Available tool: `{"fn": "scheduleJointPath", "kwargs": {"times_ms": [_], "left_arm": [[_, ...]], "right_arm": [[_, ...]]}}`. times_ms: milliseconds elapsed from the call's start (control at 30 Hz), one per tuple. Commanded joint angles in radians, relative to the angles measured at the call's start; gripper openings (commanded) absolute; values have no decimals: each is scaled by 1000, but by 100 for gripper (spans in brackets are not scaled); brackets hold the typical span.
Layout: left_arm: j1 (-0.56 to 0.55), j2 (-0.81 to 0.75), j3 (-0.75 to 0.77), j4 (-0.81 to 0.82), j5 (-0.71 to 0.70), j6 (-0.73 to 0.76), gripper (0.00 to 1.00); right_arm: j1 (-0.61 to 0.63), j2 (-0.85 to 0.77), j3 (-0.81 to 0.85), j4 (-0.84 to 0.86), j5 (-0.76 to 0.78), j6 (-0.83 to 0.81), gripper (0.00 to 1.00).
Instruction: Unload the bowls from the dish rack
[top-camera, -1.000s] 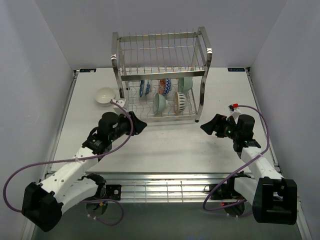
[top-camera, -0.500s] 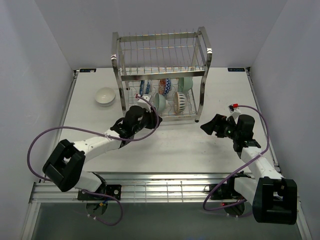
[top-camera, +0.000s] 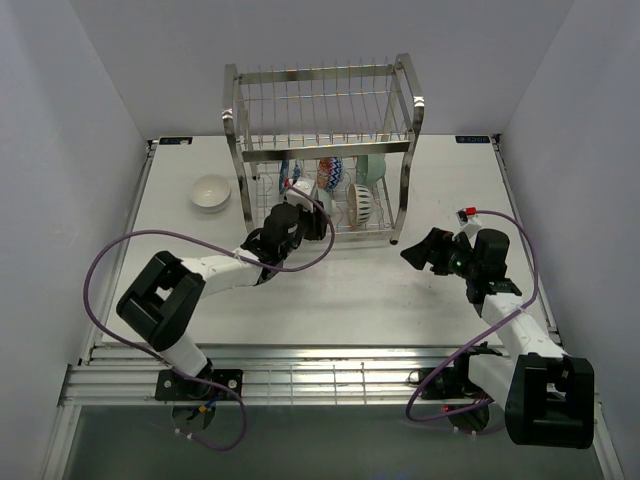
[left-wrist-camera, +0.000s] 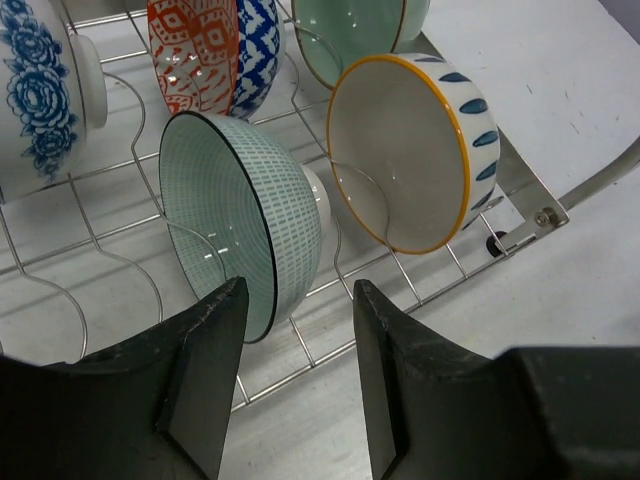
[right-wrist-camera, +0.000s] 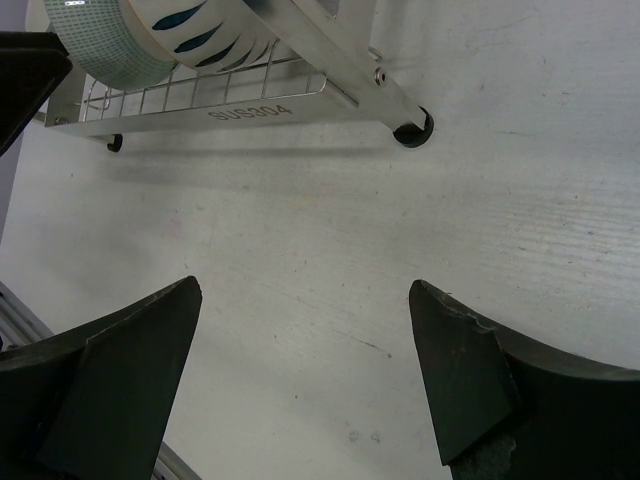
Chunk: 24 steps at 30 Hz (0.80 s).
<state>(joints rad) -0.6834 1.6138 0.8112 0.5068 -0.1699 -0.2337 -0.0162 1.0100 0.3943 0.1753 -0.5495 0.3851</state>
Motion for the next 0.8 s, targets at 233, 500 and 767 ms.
{"fn": "scheduleJointPath", "kwargs": {"times_ms": [233, 500, 767], "left_arm": [[79, 100, 83, 127, 105, -16, 59], [153, 126, 48, 251, 335, -156, 47], [153, 161, 43, 259, 403, -184, 38]], "right_arm": [[7, 18, -8, 41, -21, 0, 91], [7, 25, -6, 39, -18, -3, 91], [7, 16, -8, 27, -6, -11, 92]]}}
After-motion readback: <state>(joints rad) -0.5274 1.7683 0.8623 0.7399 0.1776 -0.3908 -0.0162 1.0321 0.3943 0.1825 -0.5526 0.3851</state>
